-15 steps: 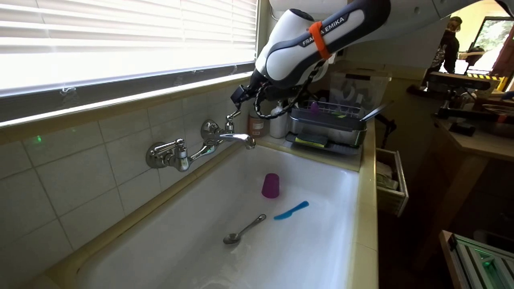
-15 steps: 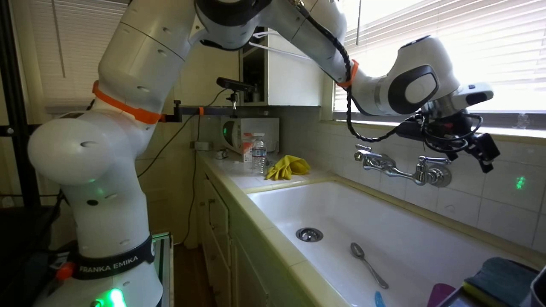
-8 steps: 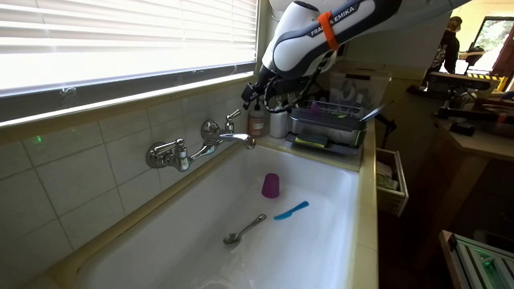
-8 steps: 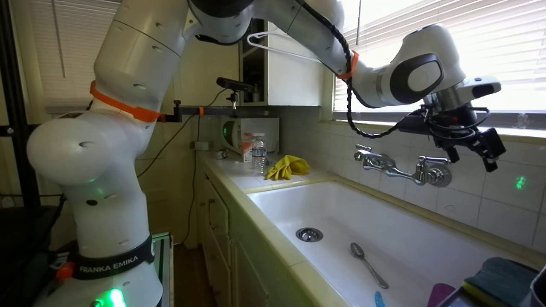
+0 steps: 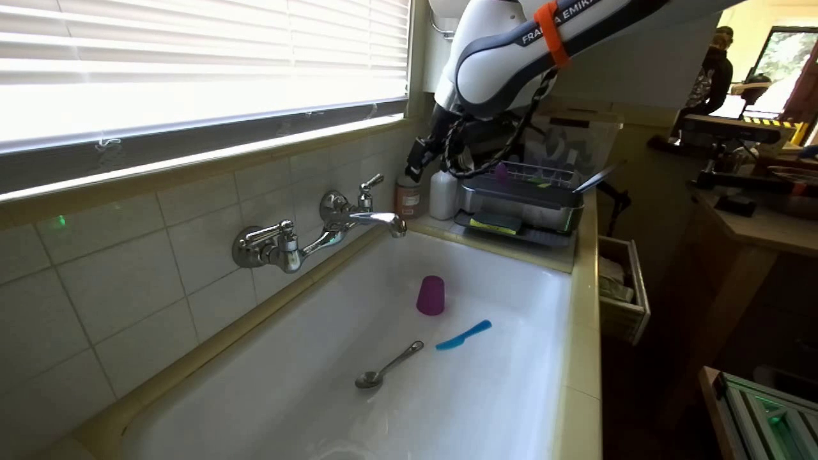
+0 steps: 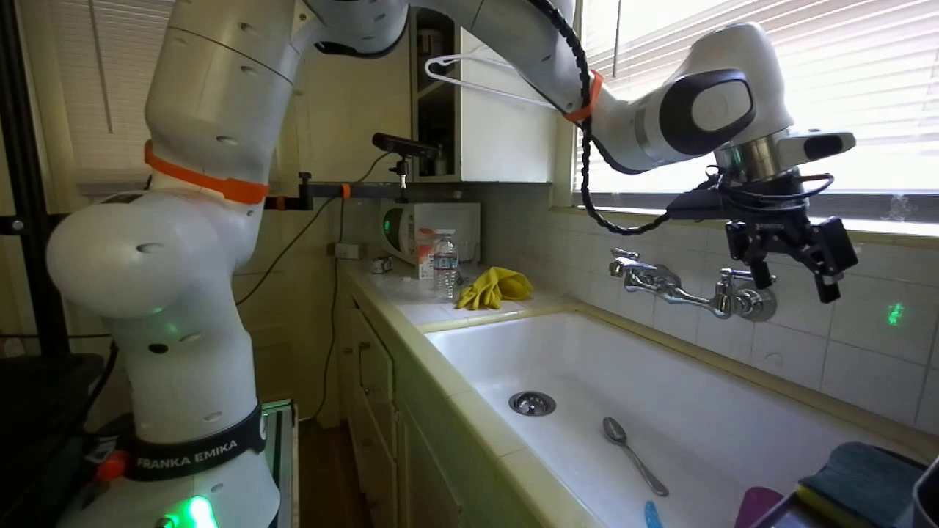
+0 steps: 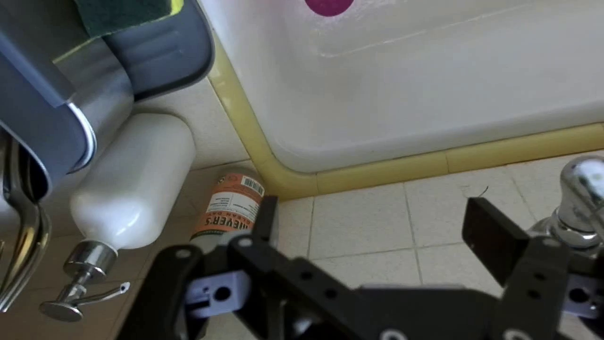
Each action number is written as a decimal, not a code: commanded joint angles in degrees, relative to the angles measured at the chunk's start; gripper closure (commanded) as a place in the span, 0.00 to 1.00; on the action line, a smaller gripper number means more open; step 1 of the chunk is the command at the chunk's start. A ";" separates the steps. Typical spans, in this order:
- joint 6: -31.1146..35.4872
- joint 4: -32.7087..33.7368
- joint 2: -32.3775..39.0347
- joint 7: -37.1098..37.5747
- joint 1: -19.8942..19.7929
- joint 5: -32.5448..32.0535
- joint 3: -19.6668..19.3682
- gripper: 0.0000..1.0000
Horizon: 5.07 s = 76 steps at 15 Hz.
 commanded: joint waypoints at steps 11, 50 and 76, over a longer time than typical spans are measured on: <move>-3.71 -9.53 -3.74 -6.22 -0.26 5.33 2.57 0.00; -17.68 8.75 28.83 -33.17 -10.55 32.98 15.21 0.25; -15.68 23.92 42.97 -34.27 -8.76 26.66 18.37 1.00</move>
